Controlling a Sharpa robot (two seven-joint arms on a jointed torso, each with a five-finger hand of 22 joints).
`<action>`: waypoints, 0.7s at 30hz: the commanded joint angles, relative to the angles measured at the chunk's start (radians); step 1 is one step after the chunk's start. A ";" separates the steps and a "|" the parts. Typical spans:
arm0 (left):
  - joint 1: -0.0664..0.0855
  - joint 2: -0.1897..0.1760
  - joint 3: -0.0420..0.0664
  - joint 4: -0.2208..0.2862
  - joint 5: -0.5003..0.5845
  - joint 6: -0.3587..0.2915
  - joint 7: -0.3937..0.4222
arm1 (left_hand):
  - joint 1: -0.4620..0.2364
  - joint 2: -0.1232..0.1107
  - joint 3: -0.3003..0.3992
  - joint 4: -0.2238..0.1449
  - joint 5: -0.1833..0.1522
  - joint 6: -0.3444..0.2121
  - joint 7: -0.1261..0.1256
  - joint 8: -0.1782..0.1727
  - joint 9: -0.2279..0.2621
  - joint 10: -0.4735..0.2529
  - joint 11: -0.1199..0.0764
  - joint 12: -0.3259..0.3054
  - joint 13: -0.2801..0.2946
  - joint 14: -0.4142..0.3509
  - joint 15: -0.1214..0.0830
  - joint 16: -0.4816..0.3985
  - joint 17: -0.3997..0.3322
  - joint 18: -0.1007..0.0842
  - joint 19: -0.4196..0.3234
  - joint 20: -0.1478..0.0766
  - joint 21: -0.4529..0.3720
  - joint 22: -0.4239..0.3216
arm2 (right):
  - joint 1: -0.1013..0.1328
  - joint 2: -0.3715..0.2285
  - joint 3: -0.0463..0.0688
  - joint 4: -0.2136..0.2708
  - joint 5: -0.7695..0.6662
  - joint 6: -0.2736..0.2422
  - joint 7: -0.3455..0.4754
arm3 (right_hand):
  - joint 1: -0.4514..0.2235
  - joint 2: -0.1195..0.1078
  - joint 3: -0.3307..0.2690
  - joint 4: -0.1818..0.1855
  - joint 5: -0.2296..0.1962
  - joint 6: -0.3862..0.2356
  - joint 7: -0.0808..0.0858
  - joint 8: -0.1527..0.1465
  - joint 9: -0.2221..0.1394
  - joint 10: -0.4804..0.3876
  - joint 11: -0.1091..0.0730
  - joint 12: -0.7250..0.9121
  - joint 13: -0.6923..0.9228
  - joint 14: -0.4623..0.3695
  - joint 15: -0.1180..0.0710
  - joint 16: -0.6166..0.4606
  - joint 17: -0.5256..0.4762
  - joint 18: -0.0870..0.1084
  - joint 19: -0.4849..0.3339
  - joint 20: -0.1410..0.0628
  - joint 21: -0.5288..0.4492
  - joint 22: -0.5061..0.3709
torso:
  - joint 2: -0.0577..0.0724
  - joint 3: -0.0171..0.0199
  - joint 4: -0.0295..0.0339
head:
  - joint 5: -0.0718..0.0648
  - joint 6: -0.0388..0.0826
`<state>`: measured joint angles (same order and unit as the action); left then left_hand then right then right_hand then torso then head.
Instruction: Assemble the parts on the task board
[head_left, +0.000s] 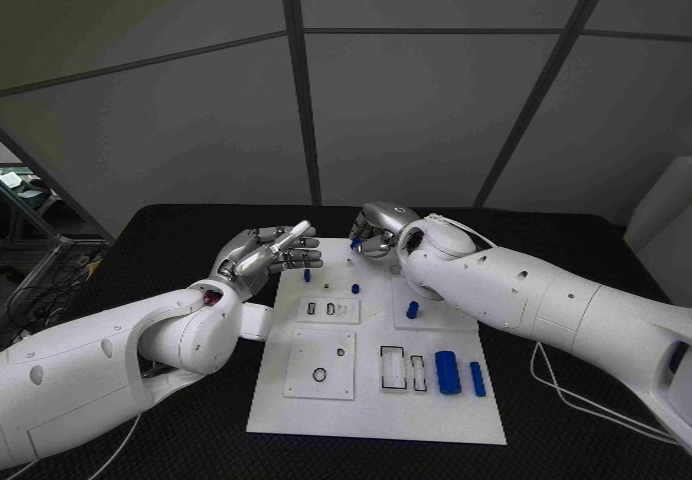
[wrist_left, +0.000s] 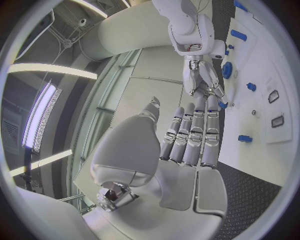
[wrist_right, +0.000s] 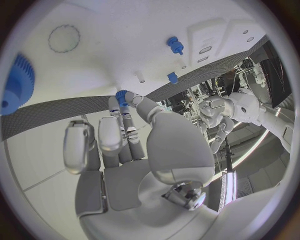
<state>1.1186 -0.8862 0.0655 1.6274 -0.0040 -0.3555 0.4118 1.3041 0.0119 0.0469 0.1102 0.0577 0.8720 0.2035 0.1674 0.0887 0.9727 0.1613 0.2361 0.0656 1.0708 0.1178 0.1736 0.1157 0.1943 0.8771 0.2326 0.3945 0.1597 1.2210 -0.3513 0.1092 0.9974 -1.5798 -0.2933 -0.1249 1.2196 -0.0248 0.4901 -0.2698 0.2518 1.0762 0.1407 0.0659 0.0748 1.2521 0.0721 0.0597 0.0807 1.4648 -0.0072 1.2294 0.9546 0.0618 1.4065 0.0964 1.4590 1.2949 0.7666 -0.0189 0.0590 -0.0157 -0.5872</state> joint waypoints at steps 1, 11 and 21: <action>0.003 0.001 0.002 0.003 -0.006 0.014 0.009 | -0.010 -0.002 -0.006 -0.001 -0.004 0.002 0.003 -0.006 -0.002 0.005 0.002 -0.007 -0.001 0.004 0.006 -0.006 0.001 -0.013 0.006 -0.003 0.004 -0.001 | 0.003 0.005 0.001 -0.004 -0.013 0.002 -0.011 | -0.005 -0.002 0.007 -0.001 0.005 -0.002 0.002 -0.002 -0.001 -0.012 0.002 -0.001 -0.001 0.006 -0.004 0.003 -0.002 -0.005 0.002 0.002 0.004 -0.003 | 0.001 0.0009 -0.0010 | 0.003 0.003; 0.006 -0.001 0.002 0.003 -0.006 0.016 0.009 | -0.010 -0.002 -0.007 -0.002 -0.004 0.002 0.004 -0.007 -0.002 0.004 0.002 -0.008 -0.001 0.004 0.006 -0.006 0.001 -0.013 0.006 -0.003 0.004 -0.001 | 0.003 0.017 0.001 -0.022 -0.054 -0.004 -0.038 | -0.010 -0.006 0.009 -0.001 0.006 -0.005 0.004 -0.002 -0.002 -0.022 0.005 -0.001 -0.004 0.004 -0.002 0.003 -0.007 -0.005 0.000 0.004 0.003 -0.005 | 0.002 0.0006 -0.0011 | 0.002 0.003; 0.007 -0.004 0.002 0.008 -0.006 0.020 0.006 | -0.010 -0.002 -0.008 -0.002 -0.004 0.002 0.004 -0.007 -0.002 0.004 0.002 -0.009 -0.001 0.004 0.006 -0.007 0.001 -0.013 0.006 -0.003 0.004 -0.002 | 0.003 0.032 0.001 -0.047 -0.075 -0.001 -0.038 | -0.023 -0.018 0.010 0.001 0.002 -0.012 0.007 -0.003 -0.003 -0.044 0.010 -0.001 -0.009 0.002 0.003 0.002 -0.014 -0.003 -0.007 0.009 0.000 -0.014 | 0.003 0.0007 -0.0007 | 0.004 0.007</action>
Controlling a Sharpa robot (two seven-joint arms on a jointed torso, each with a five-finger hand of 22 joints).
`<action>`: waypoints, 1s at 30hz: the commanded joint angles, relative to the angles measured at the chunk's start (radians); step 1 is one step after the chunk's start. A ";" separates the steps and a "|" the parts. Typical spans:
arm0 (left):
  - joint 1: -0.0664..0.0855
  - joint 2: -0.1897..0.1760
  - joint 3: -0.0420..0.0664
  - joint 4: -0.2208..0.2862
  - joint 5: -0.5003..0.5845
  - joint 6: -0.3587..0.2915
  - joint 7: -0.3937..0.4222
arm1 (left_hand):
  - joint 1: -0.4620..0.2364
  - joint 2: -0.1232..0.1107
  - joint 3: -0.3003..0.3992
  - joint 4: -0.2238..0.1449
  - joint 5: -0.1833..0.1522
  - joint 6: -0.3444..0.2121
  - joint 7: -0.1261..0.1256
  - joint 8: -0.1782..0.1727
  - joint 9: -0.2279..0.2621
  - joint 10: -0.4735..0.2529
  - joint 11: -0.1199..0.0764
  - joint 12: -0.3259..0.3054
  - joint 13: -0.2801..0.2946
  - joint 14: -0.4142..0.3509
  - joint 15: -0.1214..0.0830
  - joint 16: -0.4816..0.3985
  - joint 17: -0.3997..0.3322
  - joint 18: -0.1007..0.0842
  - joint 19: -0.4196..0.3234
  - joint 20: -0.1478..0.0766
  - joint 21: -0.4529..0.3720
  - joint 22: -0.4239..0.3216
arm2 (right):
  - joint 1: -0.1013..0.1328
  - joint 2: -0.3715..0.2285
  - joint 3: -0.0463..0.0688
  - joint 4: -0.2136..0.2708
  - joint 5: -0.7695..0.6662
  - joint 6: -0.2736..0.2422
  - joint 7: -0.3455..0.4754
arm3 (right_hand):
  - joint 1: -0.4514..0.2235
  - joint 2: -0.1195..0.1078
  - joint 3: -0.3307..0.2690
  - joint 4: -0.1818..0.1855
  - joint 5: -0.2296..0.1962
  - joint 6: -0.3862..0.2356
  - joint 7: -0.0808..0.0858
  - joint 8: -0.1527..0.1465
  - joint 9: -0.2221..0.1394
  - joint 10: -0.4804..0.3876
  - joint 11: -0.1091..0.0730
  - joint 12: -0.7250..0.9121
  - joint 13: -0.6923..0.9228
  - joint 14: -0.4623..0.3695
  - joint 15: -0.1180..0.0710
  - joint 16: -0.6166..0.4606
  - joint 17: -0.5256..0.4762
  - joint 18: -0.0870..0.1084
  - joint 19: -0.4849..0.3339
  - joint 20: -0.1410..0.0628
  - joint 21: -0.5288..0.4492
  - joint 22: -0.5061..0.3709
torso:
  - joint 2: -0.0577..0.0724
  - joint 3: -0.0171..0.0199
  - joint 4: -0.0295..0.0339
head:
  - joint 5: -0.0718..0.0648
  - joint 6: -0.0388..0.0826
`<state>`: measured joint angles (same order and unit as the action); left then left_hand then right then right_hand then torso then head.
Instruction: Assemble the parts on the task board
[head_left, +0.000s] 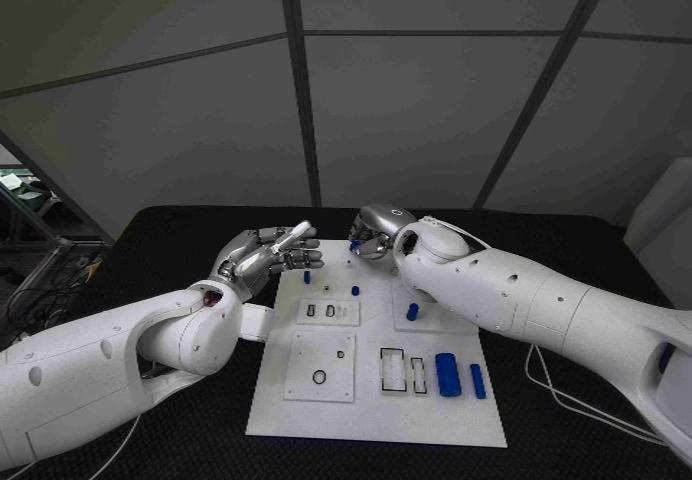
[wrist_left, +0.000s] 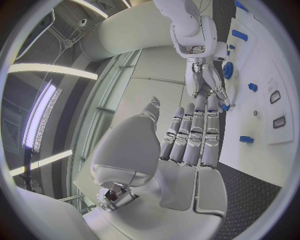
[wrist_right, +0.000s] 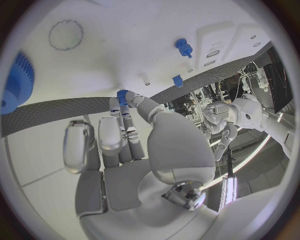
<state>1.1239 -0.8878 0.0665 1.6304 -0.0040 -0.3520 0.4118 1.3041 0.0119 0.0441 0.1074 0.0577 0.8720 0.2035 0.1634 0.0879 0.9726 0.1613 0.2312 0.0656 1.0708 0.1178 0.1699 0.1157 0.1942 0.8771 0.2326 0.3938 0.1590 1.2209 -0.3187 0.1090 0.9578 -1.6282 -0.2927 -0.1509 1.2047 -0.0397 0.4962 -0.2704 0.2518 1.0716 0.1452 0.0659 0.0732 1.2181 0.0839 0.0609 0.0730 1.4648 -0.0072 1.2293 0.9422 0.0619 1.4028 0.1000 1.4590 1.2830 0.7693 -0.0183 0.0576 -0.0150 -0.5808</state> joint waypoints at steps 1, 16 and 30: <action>0.002 -0.003 0.001 0.005 -0.006 0.017 0.006 | -0.010 -0.002 -0.005 0.001 -0.004 0.002 0.004 -0.003 -0.001 0.004 0.002 -0.004 -0.001 0.004 0.006 -0.003 0.001 -0.013 0.006 -0.003 0.005 -0.001 | 0.003 0.000 0.001 -0.008 -0.026 0.001 -0.011 | -0.010 -0.005 0.004 0.002 0.000 -0.008 0.003 -0.003 -0.001 -0.014 -0.001 -0.002 -0.002 0.002 0.004 0.002 -0.003 -0.003 -0.004 0.006 0.000 -0.003 | 0.000 -0.0001 0.0007 | 0.005 0.000; 0.004 -0.006 0.001 0.001 -0.006 0.019 0.004 | -0.010 -0.003 -0.006 0.000 -0.005 0.002 0.004 -0.004 -0.001 0.003 0.003 -0.006 -0.002 0.004 0.006 -0.004 0.001 -0.013 0.006 -0.003 0.005 -0.001 | 0.003 -0.011 0.001 0.005 0.005 -0.035 0.008 | -0.031 -0.061 -0.081 0.025 -0.140 -0.100 0.037 -0.003 -0.006 -0.178 0.038 -0.001 -0.006 -0.021 0.037 -0.035 -0.089 0.017 -0.066 0.039 -0.045 -0.103 | 0.001 0.0003 -0.0030 | 0.012 0.001; 0.004 -0.015 0.001 -0.013 -0.003 0.026 0.003 | -0.010 -0.003 -0.007 -0.001 -0.005 0.002 0.004 -0.005 -0.002 0.002 0.003 -0.008 -0.002 0.004 0.006 -0.006 0.002 -0.013 0.006 -0.003 0.004 -0.002 | 0.002 -0.277 0.001 0.243 0.221 -0.005 -0.019 | -0.047 -0.059 -0.123 0.066 -0.124 -0.086 -0.011 -0.003 -0.003 0.110 -0.031 0.113 0.069 -0.003 -0.014 0.006 -0.036 -0.009 0.022 -0.002 0.013 0.035 | -0.008 0.0088 -0.0235 | 0.006 0.010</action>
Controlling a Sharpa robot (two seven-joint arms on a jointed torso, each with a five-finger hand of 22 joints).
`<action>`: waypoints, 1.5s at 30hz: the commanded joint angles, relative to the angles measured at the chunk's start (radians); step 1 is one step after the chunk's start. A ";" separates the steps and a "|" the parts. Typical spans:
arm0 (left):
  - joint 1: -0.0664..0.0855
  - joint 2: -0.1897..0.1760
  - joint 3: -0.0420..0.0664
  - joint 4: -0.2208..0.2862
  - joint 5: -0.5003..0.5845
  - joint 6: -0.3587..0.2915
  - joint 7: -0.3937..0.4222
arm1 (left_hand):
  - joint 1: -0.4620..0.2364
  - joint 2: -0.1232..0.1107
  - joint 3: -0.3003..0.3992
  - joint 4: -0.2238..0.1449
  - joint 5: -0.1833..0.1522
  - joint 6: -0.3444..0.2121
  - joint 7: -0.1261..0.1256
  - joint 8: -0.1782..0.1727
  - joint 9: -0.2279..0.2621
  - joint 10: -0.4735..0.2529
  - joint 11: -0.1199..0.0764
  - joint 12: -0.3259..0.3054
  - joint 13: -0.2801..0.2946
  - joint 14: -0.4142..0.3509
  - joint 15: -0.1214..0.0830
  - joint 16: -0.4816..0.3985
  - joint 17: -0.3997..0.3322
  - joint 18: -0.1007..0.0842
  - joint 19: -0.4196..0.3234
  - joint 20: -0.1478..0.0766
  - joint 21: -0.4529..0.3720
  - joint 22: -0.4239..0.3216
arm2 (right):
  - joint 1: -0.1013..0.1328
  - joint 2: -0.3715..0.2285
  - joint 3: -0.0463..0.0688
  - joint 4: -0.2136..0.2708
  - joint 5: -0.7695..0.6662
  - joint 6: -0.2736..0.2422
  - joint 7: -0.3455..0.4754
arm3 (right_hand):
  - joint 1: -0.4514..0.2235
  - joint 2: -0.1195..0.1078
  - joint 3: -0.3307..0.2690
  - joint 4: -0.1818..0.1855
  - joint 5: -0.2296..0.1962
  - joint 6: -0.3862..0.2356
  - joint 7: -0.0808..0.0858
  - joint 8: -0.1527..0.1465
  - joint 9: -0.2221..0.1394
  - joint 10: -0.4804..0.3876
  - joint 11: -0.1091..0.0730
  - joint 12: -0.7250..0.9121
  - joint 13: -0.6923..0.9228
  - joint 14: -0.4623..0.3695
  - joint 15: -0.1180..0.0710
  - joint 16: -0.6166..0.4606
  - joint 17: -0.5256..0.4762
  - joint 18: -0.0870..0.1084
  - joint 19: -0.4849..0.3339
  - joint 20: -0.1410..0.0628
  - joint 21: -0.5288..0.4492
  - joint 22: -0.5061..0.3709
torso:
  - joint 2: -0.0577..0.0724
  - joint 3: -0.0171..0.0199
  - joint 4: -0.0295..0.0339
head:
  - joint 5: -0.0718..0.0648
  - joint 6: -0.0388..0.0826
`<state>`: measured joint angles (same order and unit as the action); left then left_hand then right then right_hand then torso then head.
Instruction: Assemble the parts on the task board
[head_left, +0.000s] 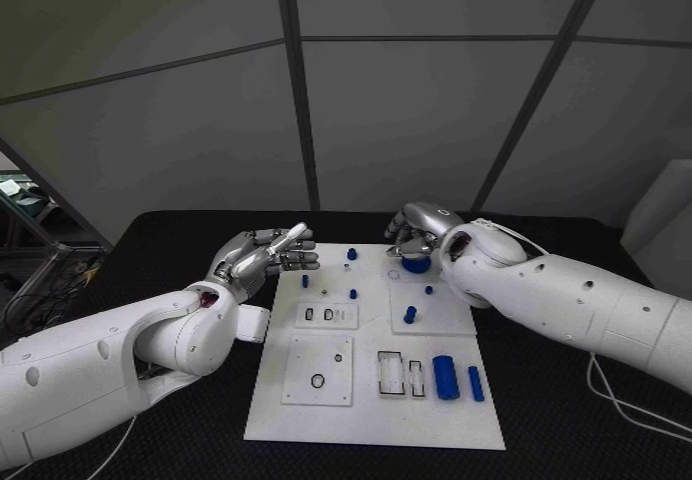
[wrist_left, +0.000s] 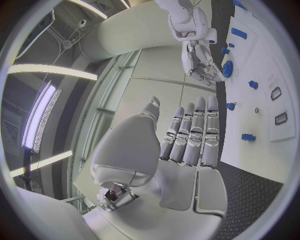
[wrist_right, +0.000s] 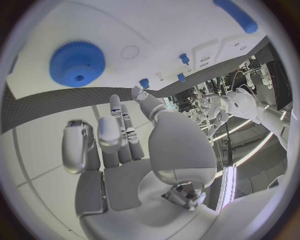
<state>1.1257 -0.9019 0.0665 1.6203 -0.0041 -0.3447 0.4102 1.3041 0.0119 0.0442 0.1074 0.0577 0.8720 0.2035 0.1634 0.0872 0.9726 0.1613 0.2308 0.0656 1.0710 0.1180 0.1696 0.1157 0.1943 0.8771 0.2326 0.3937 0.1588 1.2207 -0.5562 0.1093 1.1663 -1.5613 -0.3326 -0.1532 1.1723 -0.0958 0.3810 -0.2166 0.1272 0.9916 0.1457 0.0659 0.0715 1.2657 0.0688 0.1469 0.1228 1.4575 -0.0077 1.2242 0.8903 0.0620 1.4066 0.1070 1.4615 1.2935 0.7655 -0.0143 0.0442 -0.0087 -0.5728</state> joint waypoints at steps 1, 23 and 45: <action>0.002 -0.002 0.001 -0.003 -0.003 0.019 0.004 | -0.009 -0.005 -0.008 -0.003 -0.005 0.002 0.004 -0.006 -0.001 0.002 0.003 -0.009 -0.002 0.004 0.006 -0.006 0.002 -0.013 0.006 -0.003 0.004 -0.002 | 0.002 -0.055 0.001 0.042 0.188 0.052 -0.020 | -0.020 -0.007 -0.015 0.019 0.000 -0.009 -0.018 -0.003 -0.002 0.092 -0.025 0.043 0.032 0.008 -0.022 0.020 0.030 -0.013 0.028 -0.017 0.018 0.042 | -0.004 0.0058 -0.0122 | -0.002 0.004; 0.002 0.007 0.001 -0.025 -0.003 0.028 0.002 | -0.007 -0.006 -0.010 -0.006 -0.005 0.003 0.003 -0.007 -0.001 0.002 0.003 -0.011 -0.002 0.005 0.006 -0.008 0.002 -0.013 0.006 -0.002 0.004 -0.003 | 0.002 -0.092 0.001 0.012 0.212 0.175 -0.106 | 0.073 -0.053 -0.172 0.235 0.007 -0.064 -0.026 -0.002 0.002 0.186 -0.036 1.142 1.156 0.054 -0.034 0.211 0.345 -0.048 0.126 -0.036 0.085 0.211 | -0.005 0.0094 -0.0192 | -0.002 0.001; 0.002 0.013 0.001 -0.034 -0.003 0.033 0.000 | -0.007 -0.006 -0.010 -0.006 -0.005 0.003 0.003 -0.007 -0.001 0.002 0.003 -0.011 -0.002 0.005 0.006 -0.008 0.002 -0.013 0.006 -0.002 0.004 -0.003 | 0.002 -0.053 0.001 -0.019 0.167 0.121 -0.133 | 0.079 -0.048 -0.174 0.266 0.017 -0.068 -0.024 -0.001 0.002 0.203 -0.033 1.201 1.217 0.059 -0.031 0.228 0.379 -0.052 0.139 -0.033 0.094 0.234 | -0.006 0.0098 -0.0201 | -0.002 -0.009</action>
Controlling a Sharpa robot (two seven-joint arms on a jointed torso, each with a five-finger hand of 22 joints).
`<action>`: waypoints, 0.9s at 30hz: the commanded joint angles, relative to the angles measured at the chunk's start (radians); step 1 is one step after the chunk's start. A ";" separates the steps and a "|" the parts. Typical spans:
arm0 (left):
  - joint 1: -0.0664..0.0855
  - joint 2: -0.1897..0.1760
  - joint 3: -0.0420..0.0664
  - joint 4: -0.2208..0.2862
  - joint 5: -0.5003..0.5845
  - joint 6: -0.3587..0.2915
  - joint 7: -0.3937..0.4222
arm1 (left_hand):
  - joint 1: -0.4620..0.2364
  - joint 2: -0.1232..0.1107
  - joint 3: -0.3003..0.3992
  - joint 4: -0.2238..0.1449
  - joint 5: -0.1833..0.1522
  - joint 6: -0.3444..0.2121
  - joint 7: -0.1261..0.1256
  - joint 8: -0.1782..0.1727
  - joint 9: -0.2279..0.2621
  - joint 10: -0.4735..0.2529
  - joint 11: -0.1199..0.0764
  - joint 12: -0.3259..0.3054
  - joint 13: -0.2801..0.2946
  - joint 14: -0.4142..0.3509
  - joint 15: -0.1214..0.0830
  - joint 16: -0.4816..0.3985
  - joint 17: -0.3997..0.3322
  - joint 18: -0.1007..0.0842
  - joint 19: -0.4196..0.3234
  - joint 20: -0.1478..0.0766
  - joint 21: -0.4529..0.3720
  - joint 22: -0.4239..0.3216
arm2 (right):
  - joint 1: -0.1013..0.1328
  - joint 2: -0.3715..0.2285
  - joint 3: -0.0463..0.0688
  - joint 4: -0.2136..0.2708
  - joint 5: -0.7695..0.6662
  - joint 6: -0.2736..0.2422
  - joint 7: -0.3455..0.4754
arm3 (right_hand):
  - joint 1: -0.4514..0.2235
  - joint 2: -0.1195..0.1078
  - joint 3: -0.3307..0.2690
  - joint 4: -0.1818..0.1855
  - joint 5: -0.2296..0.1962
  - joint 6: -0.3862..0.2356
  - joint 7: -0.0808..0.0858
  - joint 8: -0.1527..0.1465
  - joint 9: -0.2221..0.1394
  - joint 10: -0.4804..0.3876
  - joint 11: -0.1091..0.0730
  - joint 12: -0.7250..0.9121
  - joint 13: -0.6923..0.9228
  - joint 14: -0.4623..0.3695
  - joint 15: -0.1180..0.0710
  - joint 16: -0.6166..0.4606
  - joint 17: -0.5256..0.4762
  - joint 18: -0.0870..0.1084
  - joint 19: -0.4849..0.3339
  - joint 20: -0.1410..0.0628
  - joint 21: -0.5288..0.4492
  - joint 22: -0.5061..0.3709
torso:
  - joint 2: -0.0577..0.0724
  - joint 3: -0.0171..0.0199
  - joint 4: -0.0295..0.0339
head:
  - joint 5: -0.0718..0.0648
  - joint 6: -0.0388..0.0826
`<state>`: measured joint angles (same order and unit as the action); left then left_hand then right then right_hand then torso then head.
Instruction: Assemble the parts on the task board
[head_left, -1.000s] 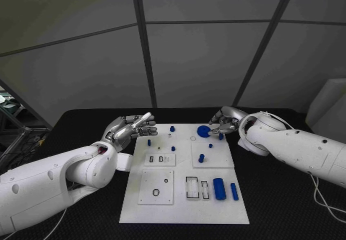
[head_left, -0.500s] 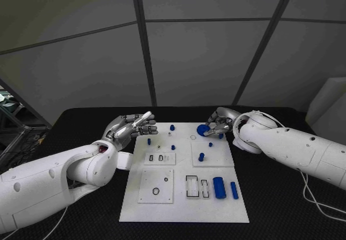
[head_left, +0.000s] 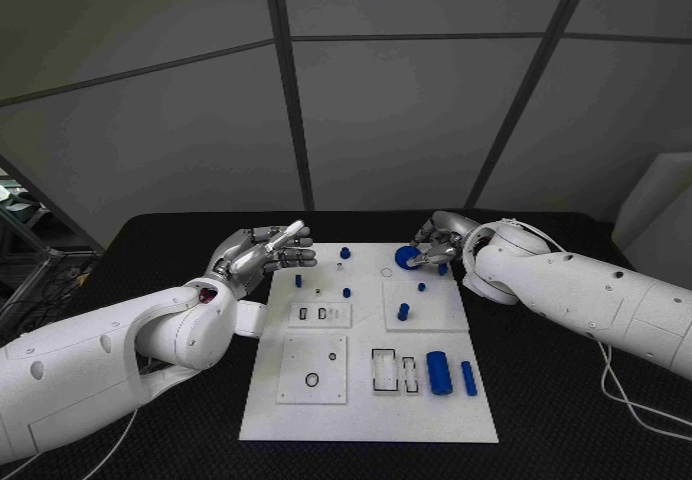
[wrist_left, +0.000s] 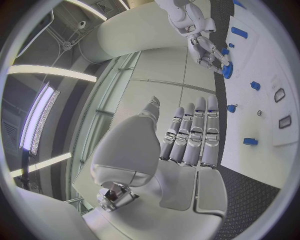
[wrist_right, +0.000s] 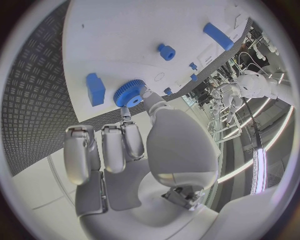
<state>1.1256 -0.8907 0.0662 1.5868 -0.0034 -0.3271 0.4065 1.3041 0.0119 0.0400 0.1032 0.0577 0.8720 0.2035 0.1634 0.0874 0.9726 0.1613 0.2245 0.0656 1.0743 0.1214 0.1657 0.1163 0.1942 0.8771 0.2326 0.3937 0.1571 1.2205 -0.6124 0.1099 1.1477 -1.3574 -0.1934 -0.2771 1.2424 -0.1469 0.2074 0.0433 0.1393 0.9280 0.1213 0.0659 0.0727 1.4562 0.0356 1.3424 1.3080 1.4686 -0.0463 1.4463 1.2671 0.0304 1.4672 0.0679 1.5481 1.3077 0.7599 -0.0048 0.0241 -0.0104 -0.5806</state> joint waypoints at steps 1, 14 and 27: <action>0.002 0.002 0.001 0.000 -0.003 0.016 0.003 | -0.007 -0.005 -0.006 -0.002 -0.005 0.003 0.003 -0.007 -0.002 0.002 0.002 -0.005 -0.001 0.002 0.003 -0.005 0.002 -0.013 0.006 -0.002 0.004 -0.001 | 0.002 0.005 0.001 -0.001 -0.042 -0.017 -0.010 | 0.010 0.003 0.000 0.006 0.005 -0.003 0.001 0.000 0.001 0.013 0.000 0.007 0.033 0.048 0.008 0.006 0.003 -0.021 0.079 0.006 0.007 0.220 | 0.000 0.0004 0.0002 | -0.001 -0.001; 0.002 0.004 0.001 -0.003 -0.003 0.019 0.001 | -0.006 -0.005 -0.006 -0.003 -0.005 0.004 0.003 -0.007 -0.002 0.002 0.002 -0.006 -0.001 0.002 0.003 -0.005 0.002 -0.013 0.007 -0.002 0.004 -0.002 | 0.002 0.020 0.001 -0.001 -0.166 0.006 -0.011 | 0.039 0.027 0.022 -0.015 0.010 0.074 -0.011 0.021 0.023 0.046 -0.009 0.085 0.112 0.051 0.001 0.019 0.027 -0.026 0.092 0.001 0.016 0.244 | 0.000 0.0004 -0.0007 | -0.002 -0.003; 0.002 0.004 0.001 -0.004 -0.003 0.019 -0.001 | -0.006 -0.004 -0.006 -0.003 -0.005 0.004 0.003 -0.008 -0.002 0.002 0.002 -0.006 -0.001 0.003 0.003 -0.006 0.002 -0.013 0.007 -0.002 0.004 -0.002 | 0.002 0.022 0.001 0.010 -0.203 -0.005 -0.012 | 0.046 0.054 0.058 -0.046 0.083 0.149 -0.028 0.035 0.048 0.060 -0.024 0.114 0.144 0.051 -0.012 0.021 0.032 -0.030 0.103 -0.012 0.023 0.263 | -0.001 0.0010 -0.0008 | -0.001 -0.004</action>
<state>1.1256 -0.8876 0.0662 1.5820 -0.0034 -0.3211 0.4025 1.3041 0.0119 0.0372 0.1005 0.0577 0.8720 0.2035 0.1597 0.0866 0.9726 0.1613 0.2245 0.0657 1.0743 0.1214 0.1658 0.1170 0.1942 0.8771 0.2326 0.3937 0.1563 1.2224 -0.5906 0.1113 1.1539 -1.5299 -0.1948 -0.2872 1.2919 -0.1069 0.2602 -0.0048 0.2181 1.0597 0.1056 0.0996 0.1028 1.4667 0.0175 1.4521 1.3078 1.4648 -0.0502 1.4608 1.2974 0.0149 1.4641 0.0634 1.5644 1.3075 0.7593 -0.0040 0.0237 -0.0123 -0.5854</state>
